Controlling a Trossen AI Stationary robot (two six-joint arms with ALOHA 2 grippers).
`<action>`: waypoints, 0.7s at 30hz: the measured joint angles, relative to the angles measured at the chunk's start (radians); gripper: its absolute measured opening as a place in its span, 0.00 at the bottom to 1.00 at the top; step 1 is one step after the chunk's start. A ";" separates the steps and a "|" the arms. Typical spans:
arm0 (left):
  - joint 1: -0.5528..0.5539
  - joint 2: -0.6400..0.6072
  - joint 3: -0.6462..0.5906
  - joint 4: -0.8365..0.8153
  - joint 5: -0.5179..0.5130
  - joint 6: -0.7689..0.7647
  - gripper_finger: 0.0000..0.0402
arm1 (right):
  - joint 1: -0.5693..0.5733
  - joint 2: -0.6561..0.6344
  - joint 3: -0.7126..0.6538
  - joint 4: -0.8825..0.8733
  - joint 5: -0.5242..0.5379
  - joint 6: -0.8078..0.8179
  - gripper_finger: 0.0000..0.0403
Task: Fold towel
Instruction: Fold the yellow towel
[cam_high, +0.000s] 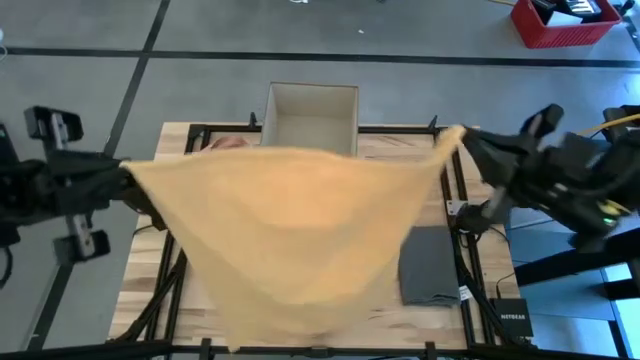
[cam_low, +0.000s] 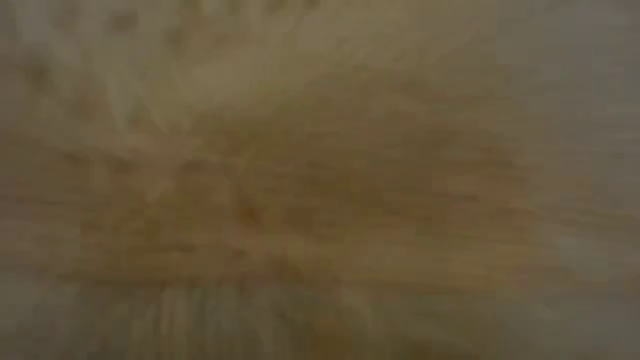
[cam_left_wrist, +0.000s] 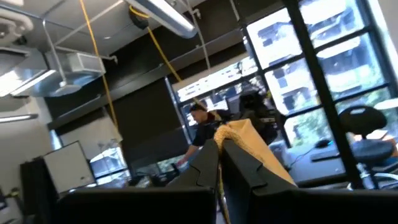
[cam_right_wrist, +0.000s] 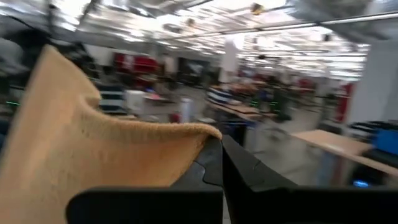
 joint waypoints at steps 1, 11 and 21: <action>0.009 -0.009 0.000 -0.020 -0.003 -0.001 0.00 | -0.029 0.000 0.000 -0.011 0.000 0.002 0.00; 0.066 -0.085 -0.016 -0.093 -0.042 -0.082 0.00 | -0.269 0.000 0.000 -0.183 0.010 0.020 0.00; 0.125 -0.173 -0.172 -0.159 -0.128 -0.219 0.00 | -0.382 -0.002 0.000 -0.844 -0.081 0.507 0.00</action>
